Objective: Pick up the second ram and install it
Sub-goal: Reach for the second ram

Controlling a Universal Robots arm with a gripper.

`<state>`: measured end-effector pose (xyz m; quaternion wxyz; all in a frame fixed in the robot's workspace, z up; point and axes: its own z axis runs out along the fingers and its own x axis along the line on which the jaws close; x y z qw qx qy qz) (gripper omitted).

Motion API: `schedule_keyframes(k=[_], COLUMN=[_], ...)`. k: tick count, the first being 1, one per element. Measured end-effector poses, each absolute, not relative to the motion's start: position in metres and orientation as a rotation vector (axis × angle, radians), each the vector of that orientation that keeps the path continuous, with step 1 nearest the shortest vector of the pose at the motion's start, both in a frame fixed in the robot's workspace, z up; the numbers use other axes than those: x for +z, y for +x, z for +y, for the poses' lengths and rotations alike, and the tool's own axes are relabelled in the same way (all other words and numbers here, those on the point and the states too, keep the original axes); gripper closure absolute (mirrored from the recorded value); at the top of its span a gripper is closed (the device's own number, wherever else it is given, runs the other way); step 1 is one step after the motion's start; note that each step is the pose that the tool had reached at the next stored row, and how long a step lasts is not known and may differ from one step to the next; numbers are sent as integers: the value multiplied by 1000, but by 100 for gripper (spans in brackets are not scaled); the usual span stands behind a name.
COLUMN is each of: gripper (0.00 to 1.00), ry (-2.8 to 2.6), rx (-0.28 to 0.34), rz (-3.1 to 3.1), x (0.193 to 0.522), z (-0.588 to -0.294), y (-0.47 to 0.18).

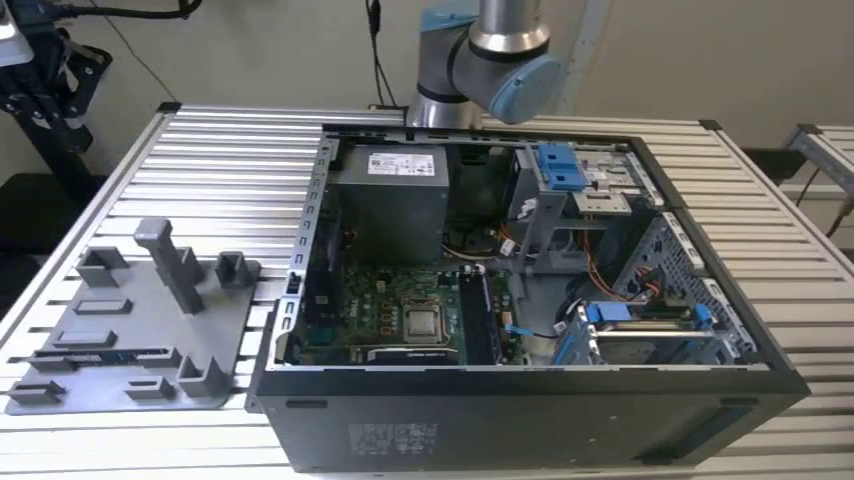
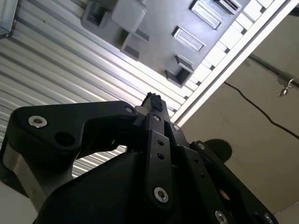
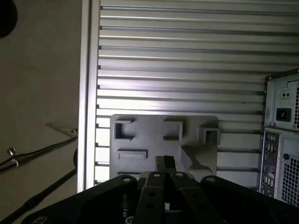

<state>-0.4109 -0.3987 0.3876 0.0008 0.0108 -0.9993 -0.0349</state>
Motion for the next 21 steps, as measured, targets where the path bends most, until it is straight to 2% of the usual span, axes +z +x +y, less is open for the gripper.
schedule_keyframes(k=[8,21], gripper=[89,89], ry=[34,34], rx=[-110,-109], rz=[-3138,-3138], x=[387,386], z=[-403,-433], y=[-415,-417])
